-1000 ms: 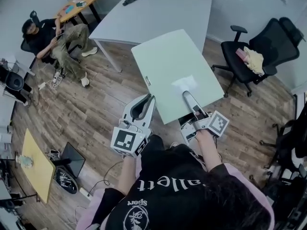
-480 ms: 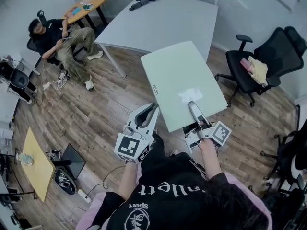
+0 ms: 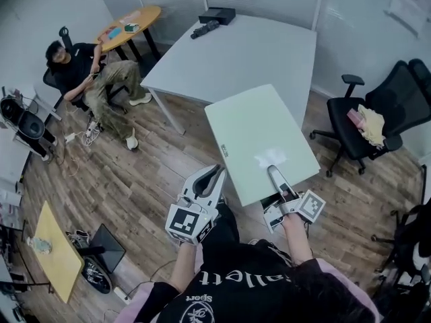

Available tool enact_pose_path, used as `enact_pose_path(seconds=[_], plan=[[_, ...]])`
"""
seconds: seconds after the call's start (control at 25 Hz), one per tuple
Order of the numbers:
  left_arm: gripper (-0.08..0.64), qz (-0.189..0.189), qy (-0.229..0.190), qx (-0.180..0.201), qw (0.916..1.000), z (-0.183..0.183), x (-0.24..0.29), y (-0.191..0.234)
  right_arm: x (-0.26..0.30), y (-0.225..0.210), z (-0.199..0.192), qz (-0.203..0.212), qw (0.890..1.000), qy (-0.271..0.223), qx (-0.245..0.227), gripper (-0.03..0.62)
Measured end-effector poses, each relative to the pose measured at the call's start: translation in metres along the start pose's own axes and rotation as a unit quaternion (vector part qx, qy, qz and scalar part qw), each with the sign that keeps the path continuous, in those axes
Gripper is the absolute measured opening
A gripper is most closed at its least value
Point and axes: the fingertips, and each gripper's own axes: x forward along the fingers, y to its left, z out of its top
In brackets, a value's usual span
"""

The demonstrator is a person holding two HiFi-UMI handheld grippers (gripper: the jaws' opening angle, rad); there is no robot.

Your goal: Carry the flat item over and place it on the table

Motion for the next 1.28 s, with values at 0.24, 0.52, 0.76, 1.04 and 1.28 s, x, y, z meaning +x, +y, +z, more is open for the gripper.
enact_pose_path(seconds=[0.24, 0.52, 0.76, 1.04, 1.28], plan=[[0.057, -0.011, 0.0, 0.006, 0.9999, 0.013, 0.046, 0.078, 0.074, -0.011, 0.017, -0.01, 1.0, -0.017, 0.008, 0.285], [0.057, -0.024, -0.005, 0.006, 0.9997, 0.023, 0.084, 0.174, 0.162, -0.027, 0.023, -0.019, 0.999, -0.04, 0.02, 0.285], [0.057, -0.043, -0.008, 0.008, 0.999, 0.024, 0.103, 0.227, 0.212, -0.037, 0.024, -0.024, 0.998, -0.06, 0.019, 0.285], [0.057, -0.059, -0.008, -0.007, 0.9982, 0.02, 0.111, 0.257, 0.239, -0.039, 0.016, -0.038, 0.997, -0.063, 0.023, 0.284], [0.057, -0.071, -0.005, -0.018, 0.9973, 0.015, 0.118, 0.268, 0.252, -0.045, 0.015, -0.053, 0.997, -0.059, 0.017, 0.285]])
